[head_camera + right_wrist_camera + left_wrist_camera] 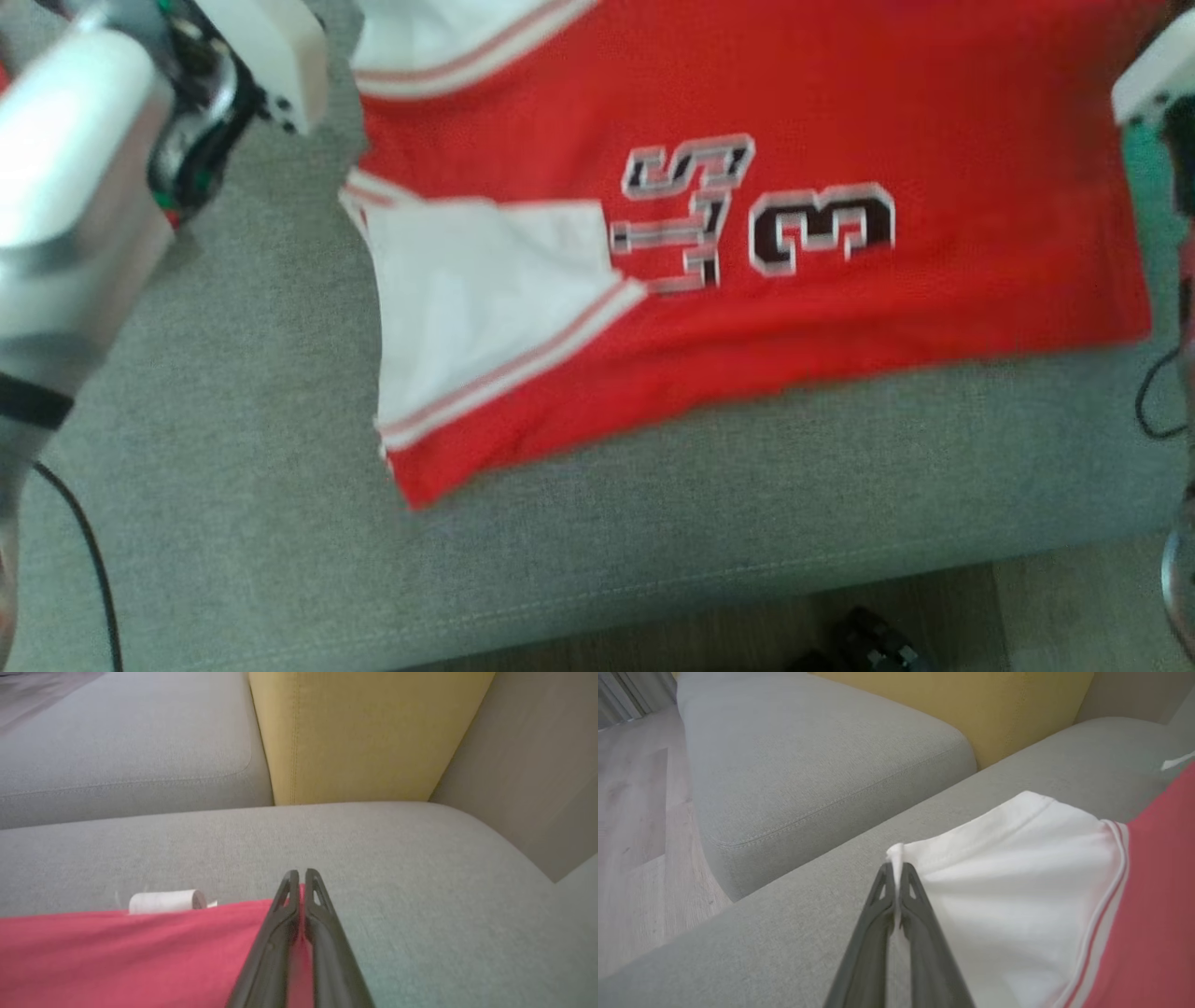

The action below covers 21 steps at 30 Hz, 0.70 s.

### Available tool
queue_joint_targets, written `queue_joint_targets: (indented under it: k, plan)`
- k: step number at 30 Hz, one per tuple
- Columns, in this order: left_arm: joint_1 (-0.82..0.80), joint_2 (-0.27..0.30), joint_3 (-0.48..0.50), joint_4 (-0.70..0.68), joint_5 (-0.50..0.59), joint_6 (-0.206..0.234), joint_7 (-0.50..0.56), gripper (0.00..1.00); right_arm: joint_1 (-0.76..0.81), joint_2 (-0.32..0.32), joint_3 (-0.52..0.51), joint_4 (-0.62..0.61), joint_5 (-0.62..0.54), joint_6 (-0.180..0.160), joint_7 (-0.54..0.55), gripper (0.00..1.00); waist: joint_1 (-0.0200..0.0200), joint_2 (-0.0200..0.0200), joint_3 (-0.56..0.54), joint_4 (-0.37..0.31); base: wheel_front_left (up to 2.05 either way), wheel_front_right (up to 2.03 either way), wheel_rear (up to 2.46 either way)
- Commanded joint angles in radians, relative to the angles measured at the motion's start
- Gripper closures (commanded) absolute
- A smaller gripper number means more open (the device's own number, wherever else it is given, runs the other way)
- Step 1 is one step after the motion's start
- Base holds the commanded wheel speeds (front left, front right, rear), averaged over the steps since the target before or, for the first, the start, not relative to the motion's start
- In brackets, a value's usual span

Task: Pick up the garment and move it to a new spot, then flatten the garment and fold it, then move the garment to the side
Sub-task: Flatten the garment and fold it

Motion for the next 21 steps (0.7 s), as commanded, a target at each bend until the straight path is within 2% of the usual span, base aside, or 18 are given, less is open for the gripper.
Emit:
queue_joint_targets:
  k: [1, 12, 15, 21]
  plan:
    - [-0.075, 0.031, 0.053, -0.004, 0.011, 0.008, -0.015, 1.0, -0.04, -0.006, -0.001, -0.027, -0.012, 0.006, -0.023, 1.0, -0.0001, 0.0, 0.01, -0.001, 0.0, 0.0, 0.0]
    - [-0.161, -0.014, 0.058, 0.111, 0.029, -0.007, -0.078, 1.0, -0.15, 0.013, -0.014, 0.02, -0.066, 0.006, -0.119, 1.0, -0.0001, 0.0, 0.046, 0.0, 0.0, 0.0, 0.0]
    - [-0.182, -0.028, 0.054, 0.142, 0.047, 0.002, -0.111, 1.0, -0.171, 0.015, -0.015, 0.035, -0.081, 0.006, -0.146, 1.0, -0.0001, 0.0, 0.054, -0.001, 0.0, 0.0, 0.0]
    - [-0.188, -0.062, 0.048, 0.194, 0.06, -0.001, -0.163, 1.0, -0.167, 0.022, -0.024, 0.081, -0.082, 0.006, -0.173, 1.0, -0.0001, 0.0, 0.044, 0.007, 0.0, 0.0, 0.0]
